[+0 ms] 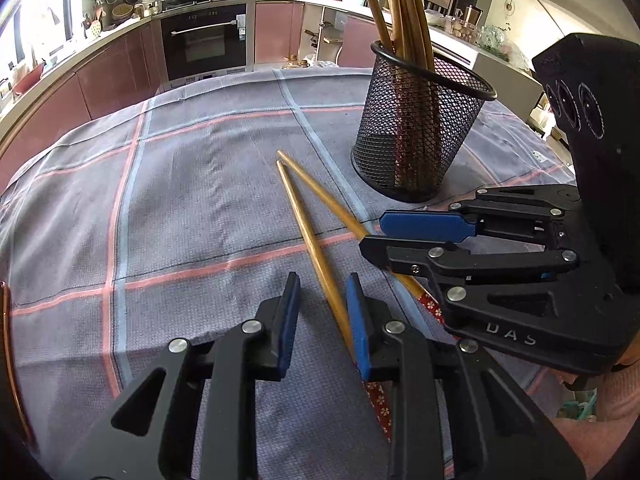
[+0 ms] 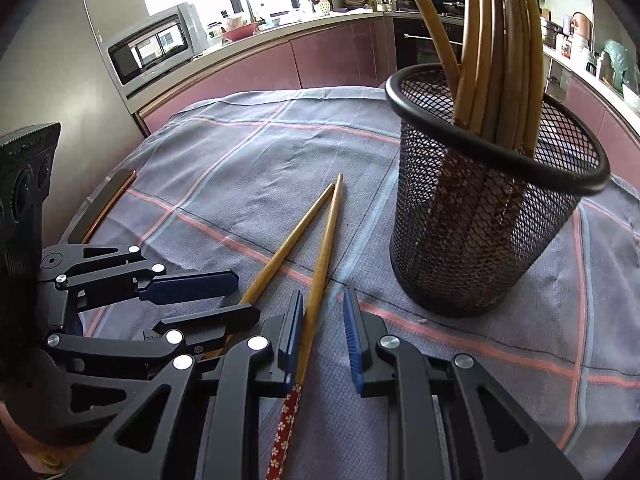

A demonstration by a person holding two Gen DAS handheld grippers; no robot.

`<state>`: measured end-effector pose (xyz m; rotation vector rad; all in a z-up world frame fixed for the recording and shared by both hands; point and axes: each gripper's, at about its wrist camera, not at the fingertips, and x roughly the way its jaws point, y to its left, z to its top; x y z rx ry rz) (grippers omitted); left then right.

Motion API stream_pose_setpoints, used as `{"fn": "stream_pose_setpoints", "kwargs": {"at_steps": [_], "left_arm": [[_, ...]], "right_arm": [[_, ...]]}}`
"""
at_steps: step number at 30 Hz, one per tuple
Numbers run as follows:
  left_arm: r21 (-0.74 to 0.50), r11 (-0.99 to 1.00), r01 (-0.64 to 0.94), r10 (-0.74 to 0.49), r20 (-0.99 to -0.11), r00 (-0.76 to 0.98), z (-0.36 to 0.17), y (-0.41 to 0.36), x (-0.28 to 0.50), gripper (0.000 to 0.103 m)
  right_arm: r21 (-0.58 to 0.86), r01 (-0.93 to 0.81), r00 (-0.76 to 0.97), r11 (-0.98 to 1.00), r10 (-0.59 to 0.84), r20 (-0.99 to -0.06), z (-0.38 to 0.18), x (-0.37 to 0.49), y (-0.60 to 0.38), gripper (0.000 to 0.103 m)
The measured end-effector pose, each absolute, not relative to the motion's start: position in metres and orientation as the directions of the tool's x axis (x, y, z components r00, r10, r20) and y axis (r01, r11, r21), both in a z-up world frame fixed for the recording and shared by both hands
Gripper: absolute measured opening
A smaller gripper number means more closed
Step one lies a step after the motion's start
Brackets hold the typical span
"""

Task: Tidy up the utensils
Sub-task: 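Close the right gripper on one red-patterned chopstick while the left gripper grasps its partner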

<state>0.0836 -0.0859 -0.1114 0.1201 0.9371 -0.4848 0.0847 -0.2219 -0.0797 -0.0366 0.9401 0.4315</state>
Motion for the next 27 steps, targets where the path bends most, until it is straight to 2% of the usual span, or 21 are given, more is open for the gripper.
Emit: {"fn": "stream_pose_setpoints", "kwargs": {"at_steps": [10,20,27], "left_arm": [[-0.109,0.904,0.415,-0.33,-0.794,0.511,-0.113,-0.086,0.092,0.014],[-0.143,0.913,0.382,-0.339,-0.787,0.516,-0.114,-0.083,0.091,0.008],[-0.145,0.91,0.388,-0.342,-0.789,0.51,-0.113,-0.084,0.086,0.008]], "right_arm": [[0.22,-0.326,0.519,0.919,0.369,-0.771,-0.081,0.088,-0.237,0.006],[0.289,-0.336,0.529,0.897,0.433,-0.73,-0.071,0.075,-0.247,0.006],[0.291,-0.372,0.509,0.882,0.456,-0.73,-0.071,0.07,-0.243,0.006]]}}
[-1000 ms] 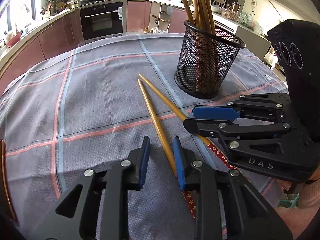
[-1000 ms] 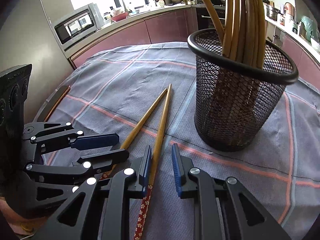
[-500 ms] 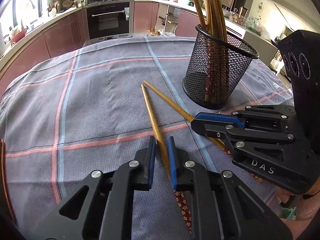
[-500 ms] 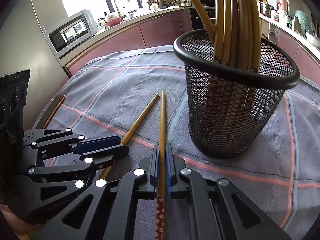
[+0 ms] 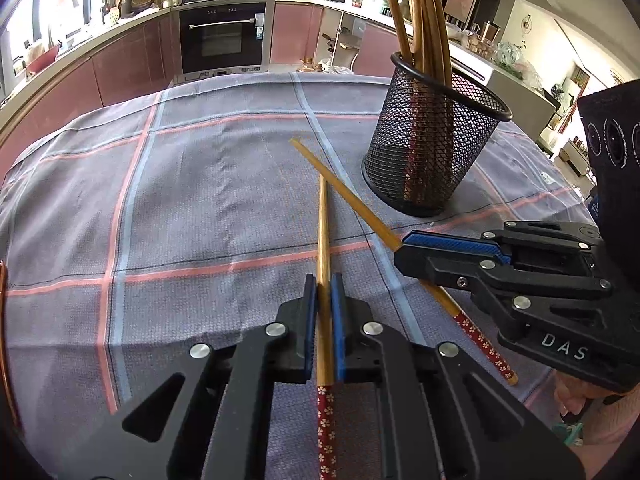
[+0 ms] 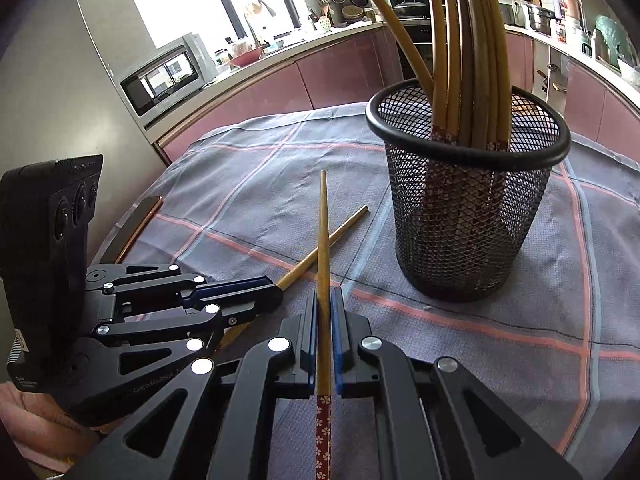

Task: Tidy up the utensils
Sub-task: 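Close the right gripper on one red-patterned chopstick while the left gripper grasps its partner, then lift the chopsticks with both grippers and carry them over the mesh holder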

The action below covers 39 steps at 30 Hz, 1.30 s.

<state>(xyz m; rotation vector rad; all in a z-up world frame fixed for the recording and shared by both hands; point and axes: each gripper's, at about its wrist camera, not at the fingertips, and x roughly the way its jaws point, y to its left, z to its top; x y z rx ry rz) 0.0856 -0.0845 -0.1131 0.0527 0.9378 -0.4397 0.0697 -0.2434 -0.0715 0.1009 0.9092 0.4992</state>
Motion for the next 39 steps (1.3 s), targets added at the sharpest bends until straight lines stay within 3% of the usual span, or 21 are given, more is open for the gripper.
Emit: {"fn": "stream_pose_setpoints", "kwargs": {"at_steps": [13,20,39], "left_arm": [[-0.085,0.901,0.426,-0.317,-0.8,0.509,-0.114,-0.094,0.092,0.012],[-0.078,0.912,0.402,-0.299,-0.797,0.524,-0.113,-0.095,0.091,0.008],[-0.207,0.876,0.436,-0.438,-0.721,0.537,-0.072,-0.079,0.071,0.008]], "right_arm": [[0.216,-0.383,0.495,0.898,0.398,-0.772,-0.081,0.071,-0.23,0.007],[0.248,-0.367,0.508,0.897,0.416,-0.754,-0.08,0.072,-0.236,0.006],[0.297,-0.41,0.582,0.862,0.498,-0.642,-0.035,0.047,-0.257,0.006]]}}
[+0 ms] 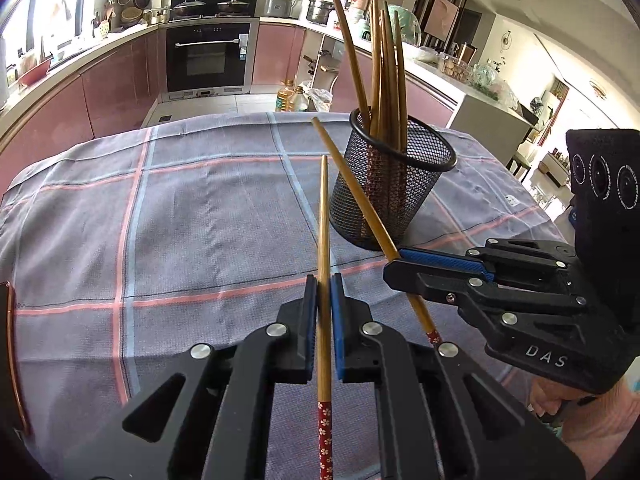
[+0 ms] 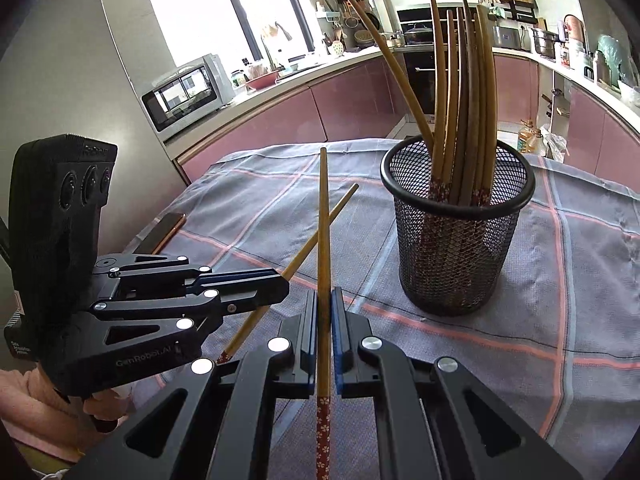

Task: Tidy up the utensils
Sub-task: 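Lift the chopsticks with both grippers and carry them over the mesh holder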

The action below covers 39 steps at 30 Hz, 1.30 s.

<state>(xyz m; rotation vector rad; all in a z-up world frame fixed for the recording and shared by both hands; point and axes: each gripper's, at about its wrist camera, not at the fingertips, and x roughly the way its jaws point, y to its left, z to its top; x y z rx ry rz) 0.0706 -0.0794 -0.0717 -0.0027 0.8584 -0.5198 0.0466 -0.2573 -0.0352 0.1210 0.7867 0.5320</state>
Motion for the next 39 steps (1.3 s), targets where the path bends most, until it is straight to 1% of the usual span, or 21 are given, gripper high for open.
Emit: {"fn": "stream_pose_setpoints", "kwargs": {"at_steps": [8,18,29,39], "left_arm": [[-0.243,0.855,0.458,-0.486,-0.684,0.544,-0.054,-0.076,0.063,0.007],[-0.295,0.809,0.508,-0.567,-0.617,0.546,-0.024,-0.072,0.054,0.007],[-0.313,0.789,0.528,-0.602,-0.56,0.569,0.0,-0.069,0.052,0.007],[-0.319,0.776,0.544,-0.626,-0.495,0.602,0.03,-0.068,0.06,0.007]], "right_arm": [[0.304,-0.407,0.624,0.861,0.506,-0.596,-0.017,0.038,-0.267,0.006],[0.319,-0.4,0.666,0.859,0.512,-0.543,0.001,0.031,-0.285,0.006],[0.311,-0.399,0.708,0.862,0.506,-0.492,0.021,0.034,-0.298,0.006],[0.265,-0.4,0.756,0.878,0.479,-0.446,0.05,0.04,-0.312,0.006]]}}
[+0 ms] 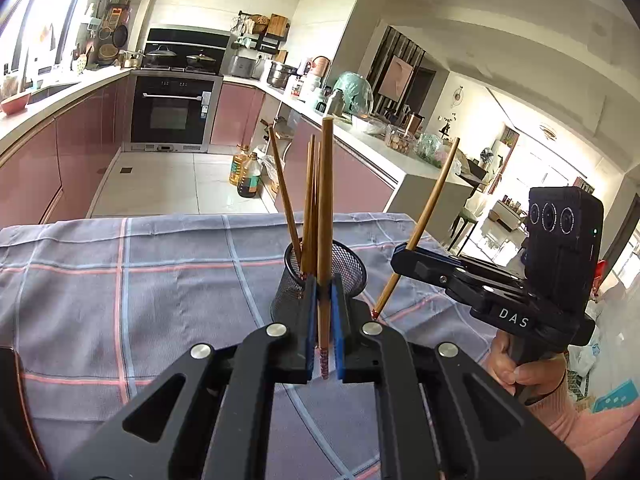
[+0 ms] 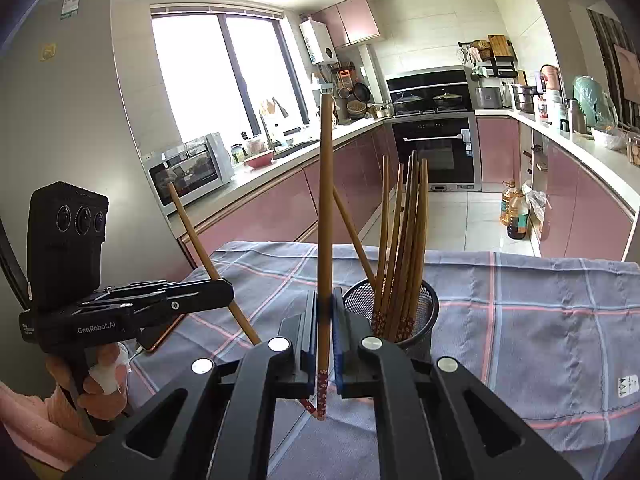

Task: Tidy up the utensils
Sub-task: 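Lift the chopsticks with both grippers and carry them over the mesh holder, then lower the chopsticks into the mesh holder with both grippers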

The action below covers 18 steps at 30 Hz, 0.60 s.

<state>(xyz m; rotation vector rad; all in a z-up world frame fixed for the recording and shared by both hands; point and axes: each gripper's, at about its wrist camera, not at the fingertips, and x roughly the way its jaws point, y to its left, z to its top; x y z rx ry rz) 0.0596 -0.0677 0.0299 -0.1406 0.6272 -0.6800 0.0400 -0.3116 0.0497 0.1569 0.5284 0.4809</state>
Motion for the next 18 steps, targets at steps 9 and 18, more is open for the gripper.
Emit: {"fn": "stream_pose_setpoints", "kwargs": {"at_steps": [9,18], "left_arm": [[-0.28,0.776,0.565,-0.627,-0.435,0.646,0.064,-0.075,0.068,0.007],[-0.254,0.772,0.582,-0.633,-0.377,0.676,0.092,-0.088,0.078,0.007]], "right_arm": [[0.229,-0.397,0.79,0.889,0.458,-0.408,0.075,0.047,-0.317,0.006],[0.204,-0.392,0.815,0.897,0.441,-0.376,0.091,0.06,-0.32,0.006]]}}
